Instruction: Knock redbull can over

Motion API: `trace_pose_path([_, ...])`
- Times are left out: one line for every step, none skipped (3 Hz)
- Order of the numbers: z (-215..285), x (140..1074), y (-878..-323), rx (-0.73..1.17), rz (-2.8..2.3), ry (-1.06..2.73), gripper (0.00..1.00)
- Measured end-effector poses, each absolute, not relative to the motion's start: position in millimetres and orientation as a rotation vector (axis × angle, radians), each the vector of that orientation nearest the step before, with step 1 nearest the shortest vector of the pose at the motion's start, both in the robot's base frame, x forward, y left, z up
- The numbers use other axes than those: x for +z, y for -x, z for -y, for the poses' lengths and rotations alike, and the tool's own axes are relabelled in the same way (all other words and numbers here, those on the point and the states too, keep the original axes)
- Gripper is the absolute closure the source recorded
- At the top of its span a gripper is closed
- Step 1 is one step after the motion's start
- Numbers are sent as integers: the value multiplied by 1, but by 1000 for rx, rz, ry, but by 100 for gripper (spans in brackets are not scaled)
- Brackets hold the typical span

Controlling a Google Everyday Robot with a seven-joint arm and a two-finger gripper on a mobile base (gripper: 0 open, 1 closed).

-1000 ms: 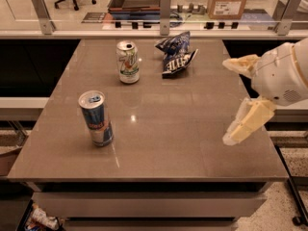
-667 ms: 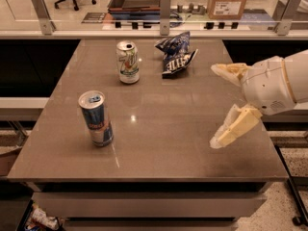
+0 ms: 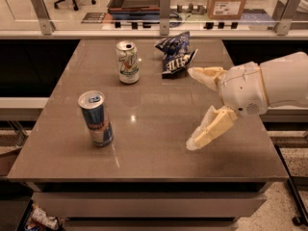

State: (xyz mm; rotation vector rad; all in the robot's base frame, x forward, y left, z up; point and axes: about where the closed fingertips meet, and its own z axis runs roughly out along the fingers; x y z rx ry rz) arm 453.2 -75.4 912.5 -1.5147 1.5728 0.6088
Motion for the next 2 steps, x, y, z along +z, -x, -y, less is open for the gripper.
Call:
trace_pose_path([59, 906, -451, 712, -1599, 1463, 0])
trace_pose_path([43, 897, -450, 809, -1601, 1408, 0])
